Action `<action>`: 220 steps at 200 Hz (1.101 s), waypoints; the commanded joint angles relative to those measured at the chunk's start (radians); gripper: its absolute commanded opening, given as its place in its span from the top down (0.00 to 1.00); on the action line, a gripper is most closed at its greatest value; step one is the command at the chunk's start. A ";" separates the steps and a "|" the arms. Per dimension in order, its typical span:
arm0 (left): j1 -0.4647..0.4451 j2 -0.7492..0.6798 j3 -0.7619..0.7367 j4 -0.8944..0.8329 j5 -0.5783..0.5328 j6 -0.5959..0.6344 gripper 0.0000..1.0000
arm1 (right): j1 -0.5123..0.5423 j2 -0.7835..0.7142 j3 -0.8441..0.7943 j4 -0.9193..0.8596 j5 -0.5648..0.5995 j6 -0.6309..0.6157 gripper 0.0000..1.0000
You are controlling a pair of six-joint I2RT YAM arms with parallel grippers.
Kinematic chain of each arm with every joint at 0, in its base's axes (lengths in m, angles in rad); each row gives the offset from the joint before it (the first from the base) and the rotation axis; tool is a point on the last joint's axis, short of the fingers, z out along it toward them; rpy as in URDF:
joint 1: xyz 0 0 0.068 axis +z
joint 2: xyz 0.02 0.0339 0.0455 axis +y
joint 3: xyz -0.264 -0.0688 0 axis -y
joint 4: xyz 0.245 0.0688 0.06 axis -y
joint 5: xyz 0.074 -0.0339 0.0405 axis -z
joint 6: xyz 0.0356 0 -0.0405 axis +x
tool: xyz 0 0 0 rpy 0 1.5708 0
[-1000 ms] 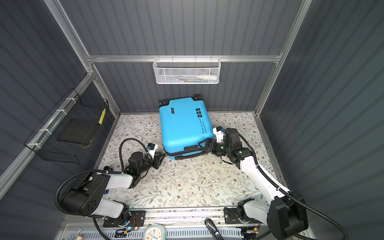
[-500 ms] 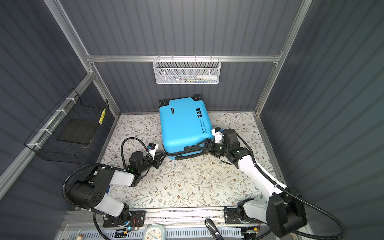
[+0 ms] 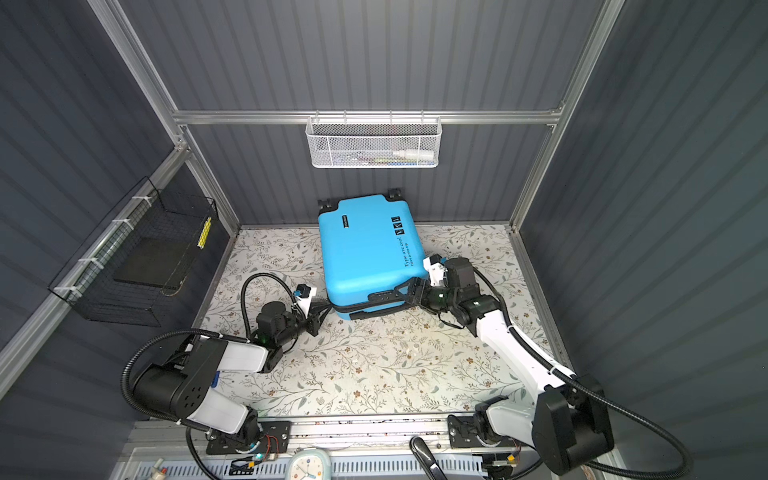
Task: Pack the luggage
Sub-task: 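Close the left gripper on the silver zipper pull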
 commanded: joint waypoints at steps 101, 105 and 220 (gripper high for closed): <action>0.003 -0.082 0.013 -0.061 0.022 0.028 0.96 | 0.007 0.013 0.023 0.006 0.010 0.002 0.20; 0.003 -0.085 0.013 -0.065 0.020 0.029 0.97 | 0.007 0.014 0.023 0.005 0.011 0.003 0.19; 0.003 -0.206 -0.031 -0.166 -0.193 -0.047 0.85 | 0.039 0.023 -0.012 0.052 0.010 0.028 0.19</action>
